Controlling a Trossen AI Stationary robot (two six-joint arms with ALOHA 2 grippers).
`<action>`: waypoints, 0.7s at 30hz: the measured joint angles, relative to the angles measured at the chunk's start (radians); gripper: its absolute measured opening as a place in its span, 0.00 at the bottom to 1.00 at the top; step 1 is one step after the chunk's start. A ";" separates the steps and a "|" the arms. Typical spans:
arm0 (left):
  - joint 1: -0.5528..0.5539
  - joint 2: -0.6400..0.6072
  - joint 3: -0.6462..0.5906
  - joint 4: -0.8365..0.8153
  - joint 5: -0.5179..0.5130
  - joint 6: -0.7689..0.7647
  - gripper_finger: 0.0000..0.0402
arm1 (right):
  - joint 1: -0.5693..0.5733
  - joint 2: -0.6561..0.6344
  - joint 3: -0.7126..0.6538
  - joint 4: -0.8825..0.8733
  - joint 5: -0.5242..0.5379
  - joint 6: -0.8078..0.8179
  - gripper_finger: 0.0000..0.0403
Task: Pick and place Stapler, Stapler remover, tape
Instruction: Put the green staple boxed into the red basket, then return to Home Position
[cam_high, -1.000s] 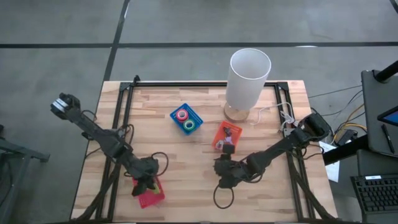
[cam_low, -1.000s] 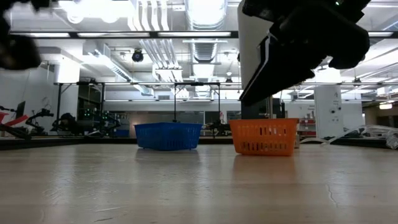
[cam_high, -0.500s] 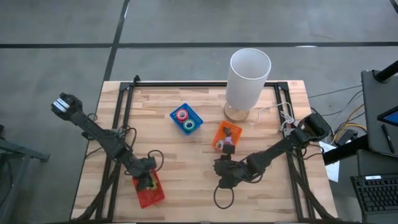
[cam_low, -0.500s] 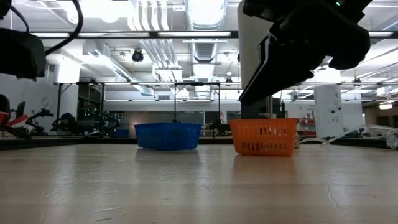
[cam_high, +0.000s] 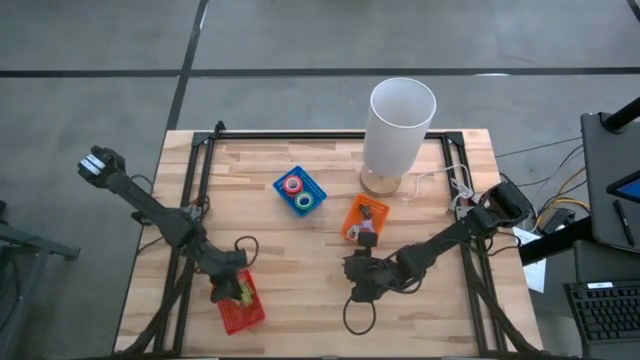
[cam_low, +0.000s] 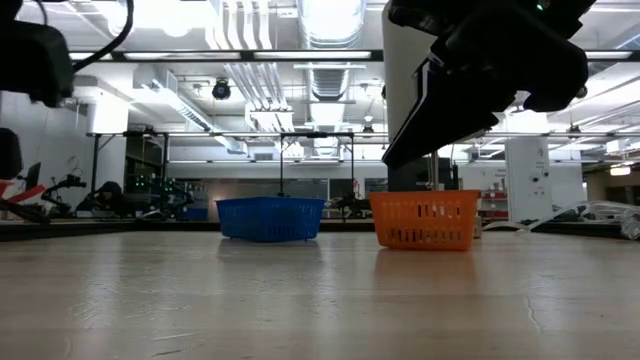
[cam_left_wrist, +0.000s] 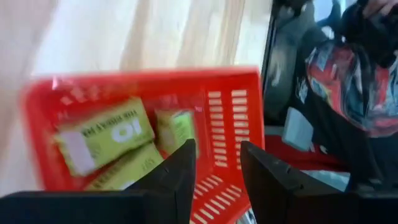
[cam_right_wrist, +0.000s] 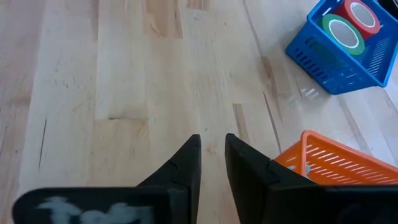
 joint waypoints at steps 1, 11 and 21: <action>0.009 -0.021 0.000 -0.017 -0.007 0.009 0.32 | -0.001 0.000 0.000 0.002 0.000 0.000 0.17; 0.115 -0.142 0.000 -0.067 -0.453 0.320 0.32 | -0.008 0.000 0.000 0.007 0.012 0.008 0.11; 0.163 -0.040 -0.033 0.536 -0.520 0.992 0.07 | -0.058 -0.037 -0.079 0.229 -0.097 -0.094 0.02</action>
